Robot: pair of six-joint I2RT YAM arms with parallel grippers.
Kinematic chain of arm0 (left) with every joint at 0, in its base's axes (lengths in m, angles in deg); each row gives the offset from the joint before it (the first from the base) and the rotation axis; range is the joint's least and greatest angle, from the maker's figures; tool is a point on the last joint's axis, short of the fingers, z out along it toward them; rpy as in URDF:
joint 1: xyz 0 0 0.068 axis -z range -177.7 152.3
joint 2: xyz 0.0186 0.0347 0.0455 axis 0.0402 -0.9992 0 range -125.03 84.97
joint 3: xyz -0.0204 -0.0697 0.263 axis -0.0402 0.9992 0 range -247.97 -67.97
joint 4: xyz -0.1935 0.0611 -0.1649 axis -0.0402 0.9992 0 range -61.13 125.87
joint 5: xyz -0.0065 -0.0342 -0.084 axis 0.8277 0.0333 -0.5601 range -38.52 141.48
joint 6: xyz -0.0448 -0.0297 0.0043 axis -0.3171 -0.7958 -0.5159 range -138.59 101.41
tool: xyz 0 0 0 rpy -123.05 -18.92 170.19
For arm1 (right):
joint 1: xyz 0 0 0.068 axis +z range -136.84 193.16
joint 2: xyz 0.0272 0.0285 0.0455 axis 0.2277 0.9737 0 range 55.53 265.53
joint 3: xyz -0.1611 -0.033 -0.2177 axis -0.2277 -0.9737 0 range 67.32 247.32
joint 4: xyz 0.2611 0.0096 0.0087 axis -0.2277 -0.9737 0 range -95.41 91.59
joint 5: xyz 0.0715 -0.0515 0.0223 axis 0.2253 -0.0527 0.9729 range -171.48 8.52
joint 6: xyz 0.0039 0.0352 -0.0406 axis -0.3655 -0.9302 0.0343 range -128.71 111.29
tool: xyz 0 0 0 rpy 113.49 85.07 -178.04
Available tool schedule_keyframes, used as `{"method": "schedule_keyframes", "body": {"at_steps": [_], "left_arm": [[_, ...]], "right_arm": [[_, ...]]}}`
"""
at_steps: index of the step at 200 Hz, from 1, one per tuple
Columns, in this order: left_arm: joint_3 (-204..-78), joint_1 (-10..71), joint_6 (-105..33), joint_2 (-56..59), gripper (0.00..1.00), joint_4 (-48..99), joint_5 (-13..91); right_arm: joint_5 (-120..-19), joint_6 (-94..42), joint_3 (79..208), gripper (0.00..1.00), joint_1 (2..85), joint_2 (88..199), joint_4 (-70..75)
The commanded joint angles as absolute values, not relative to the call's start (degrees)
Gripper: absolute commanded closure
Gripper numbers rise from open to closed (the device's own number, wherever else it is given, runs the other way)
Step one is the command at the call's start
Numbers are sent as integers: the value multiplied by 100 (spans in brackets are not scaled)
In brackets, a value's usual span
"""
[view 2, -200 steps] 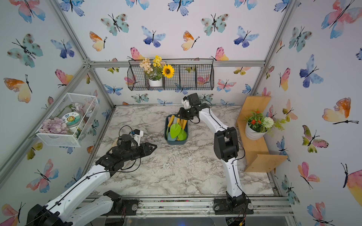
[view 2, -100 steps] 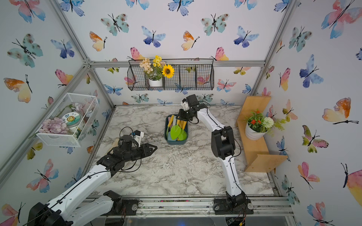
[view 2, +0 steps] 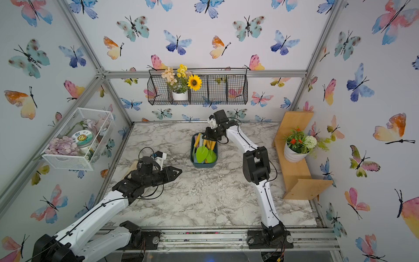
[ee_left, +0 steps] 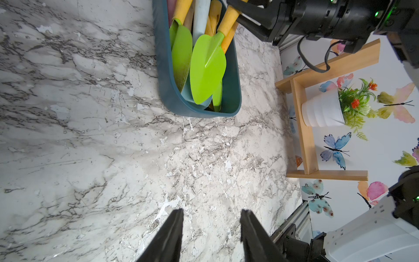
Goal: Put the shovel into the storage box
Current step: Place the shovel in the storage box.
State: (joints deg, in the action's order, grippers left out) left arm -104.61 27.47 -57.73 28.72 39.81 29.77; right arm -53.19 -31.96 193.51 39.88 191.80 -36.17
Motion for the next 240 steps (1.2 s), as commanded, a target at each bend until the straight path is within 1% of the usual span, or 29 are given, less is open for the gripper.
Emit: {"method": "schedule_keyframes", "body": {"at_steps": [1,26,44,123,147,165,204,211,226,230,234,240], "left_arm": [[-10434,2718,-5797,2916,53,3925,2919],[-10459,2718,-5802,2889,53,3925,2916],[-10462,2718,-5796,2881,53,3916,2907],[-10573,2718,-5773,2889,53,4002,3035],[-10710,2718,-5727,2871,51,4089,3194],[-10842,2709,-5660,2807,48,4177,3289],[-11048,2652,-5555,2669,47,4298,3422],[-11087,2634,-5546,2648,44,4323,3462],[-11166,2600,-5525,2605,42,4387,3598],[-11188,2603,-5517,2593,40,4409,3645],[-11219,2602,-5503,2577,32,4439,3704],[-11262,2587,-5486,2552,15,4487,3798]], "right_arm": [[-5257,-3156,19504,70,4041,19377,-3665],[-5257,-3182,19566,63,4050,19430,-3699],[-5294,-3183,19568,60,4050,19432,-3722],[-5798,-3051,19468,59,4041,19049,-3875],[-5917,-3016,19044,59,4041,18644,-3718],[-5967,-2968,18637,58,4041,18276,-3575],[-6035,-2897,17894,57,4041,17588,-3354],[-6047,-2893,17784,57,4041,17476,-3318],[-6059,-2893,17510,57,4041,17234,-3211],[-6065,-2885,17425,57,4041,17168,-3176],[-6076,-2884,17337,57,4041,17104,-3130],[-6102,-2884,17207,56,4041,16988,-3063]]}}
